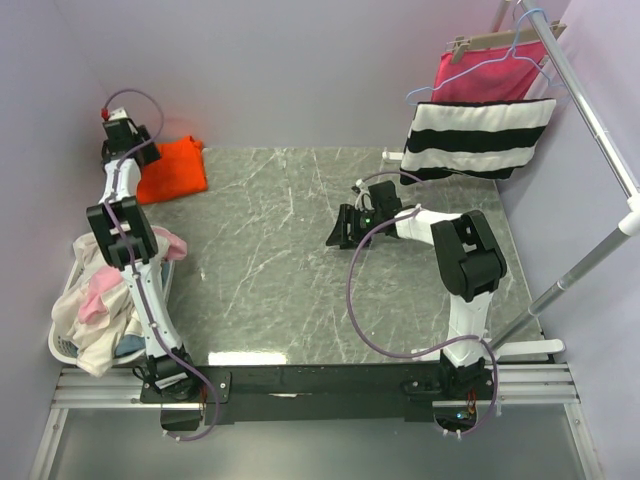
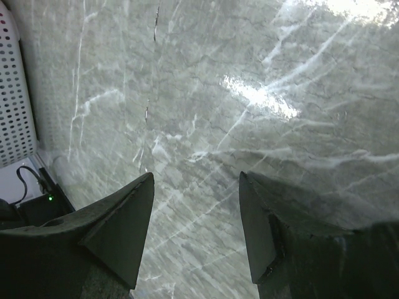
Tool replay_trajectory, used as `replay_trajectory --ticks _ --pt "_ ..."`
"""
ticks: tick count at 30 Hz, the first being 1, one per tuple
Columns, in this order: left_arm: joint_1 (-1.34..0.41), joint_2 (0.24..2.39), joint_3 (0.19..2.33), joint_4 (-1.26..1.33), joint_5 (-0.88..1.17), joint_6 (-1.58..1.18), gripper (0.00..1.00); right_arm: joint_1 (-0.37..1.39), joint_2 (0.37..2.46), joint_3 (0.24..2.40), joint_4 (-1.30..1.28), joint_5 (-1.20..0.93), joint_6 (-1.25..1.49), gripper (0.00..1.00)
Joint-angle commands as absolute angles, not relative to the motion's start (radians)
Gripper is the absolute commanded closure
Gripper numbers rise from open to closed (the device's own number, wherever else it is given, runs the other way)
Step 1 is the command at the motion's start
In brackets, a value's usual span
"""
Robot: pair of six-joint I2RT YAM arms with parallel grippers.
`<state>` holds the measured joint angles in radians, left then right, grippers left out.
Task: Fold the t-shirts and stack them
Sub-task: Put the neatly folded tshirt into the corner of the board with the left arm
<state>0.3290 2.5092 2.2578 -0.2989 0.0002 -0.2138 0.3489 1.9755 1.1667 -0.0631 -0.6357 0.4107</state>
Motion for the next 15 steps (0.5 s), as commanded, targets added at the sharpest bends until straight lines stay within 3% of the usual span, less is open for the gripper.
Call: replay_trajectory --ticks 1,8,15 --pt "0.313 2.424 2.123 -0.131 -0.109 -0.202 0.01 0.354 2.002 1.187 -0.08 -0.62 0.405 0.36" --pt "0.296 2.231 2.023 -0.1 -0.1 -0.271 0.0 0.373 1.988 1.169 -0.061 -0.612 0.414 0.36" --pt "0.203 1.878 1.696 -0.008 -0.057 -0.337 0.01 0.385 1.931 1.126 -0.044 -0.581 0.411 0.35"
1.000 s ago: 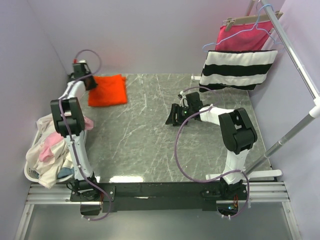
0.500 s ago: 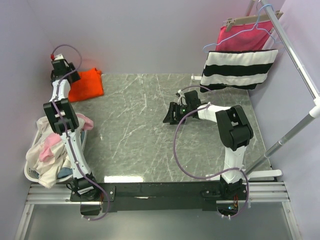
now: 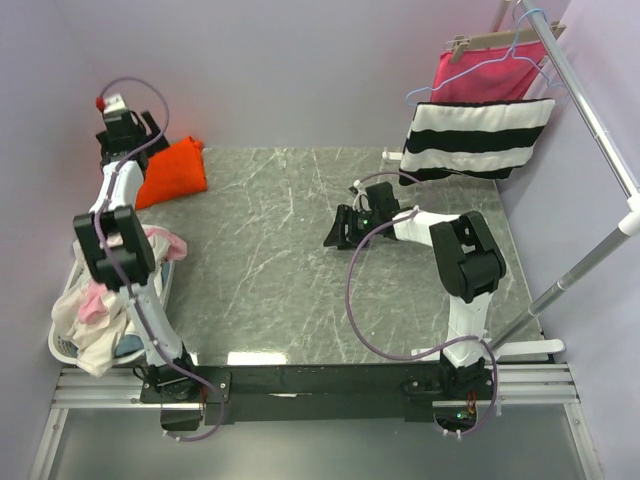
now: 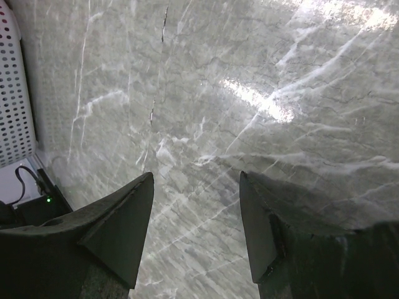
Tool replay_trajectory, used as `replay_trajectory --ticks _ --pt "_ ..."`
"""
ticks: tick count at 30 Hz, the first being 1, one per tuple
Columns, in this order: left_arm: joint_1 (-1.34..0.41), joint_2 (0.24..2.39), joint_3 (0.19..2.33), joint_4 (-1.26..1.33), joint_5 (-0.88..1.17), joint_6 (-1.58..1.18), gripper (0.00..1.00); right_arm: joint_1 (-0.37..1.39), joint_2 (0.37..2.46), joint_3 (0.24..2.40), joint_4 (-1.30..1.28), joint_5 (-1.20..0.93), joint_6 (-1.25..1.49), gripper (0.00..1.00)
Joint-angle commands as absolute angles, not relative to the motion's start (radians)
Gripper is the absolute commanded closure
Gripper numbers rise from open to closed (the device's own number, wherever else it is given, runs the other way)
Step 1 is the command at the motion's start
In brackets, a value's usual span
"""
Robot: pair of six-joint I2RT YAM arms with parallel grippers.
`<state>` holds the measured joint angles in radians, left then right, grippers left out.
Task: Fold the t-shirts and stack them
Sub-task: Put the neatly folded tshirt into the corner of the board with the left arm
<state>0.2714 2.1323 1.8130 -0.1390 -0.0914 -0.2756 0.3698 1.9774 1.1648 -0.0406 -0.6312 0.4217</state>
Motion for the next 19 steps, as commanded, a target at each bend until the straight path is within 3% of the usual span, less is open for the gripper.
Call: replay_trajectory --ticks 1,6,7,8,9,10,12,19 --pt "0.169 1.793 1.656 -0.008 -0.028 -0.347 0.0 0.388 1.916 1.12 -0.046 -0.571 0.408 0.35" --pt "-0.027 1.537 1.316 0.11 -0.072 -0.389 0.0 0.391 1.832 1.1 -0.1 -0.415 0.373 0.33" --pt "-0.099 1.482 1.277 0.132 -0.072 -0.399 0.01 0.391 1.789 1.079 -0.098 -0.373 0.371 0.29" --pt "-0.136 1.462 1.244 0.149 -0.072 -0.403 0.01 0.391 1.766 1.069 -0.101 -0.344 0.368 0.18" --pt "-0.173 1.447 1.211 0.135 -0.107 -0.39 0.01 0.391 1.741 1.059 -0.104 -0.321 0.367 0.15" --pt "-0.246 1.428 1.207 0.102 -0.157 -0.394 0.01 0.391 1.688 1.037 -0.109 -0.274 0.361 0.01" --pt "-0.3 1.407 1.186 -0.023 -0.222 -0.443 0.01 0.394 1.626 1.006 -0.104 -0.217 0.354 0.0" --pt "-0.439 1.194 0.936 -0.095 -0.405 -0.503 0.0 0.399 1.411 0.916 -0.101 -0.011 0.327 0.0"
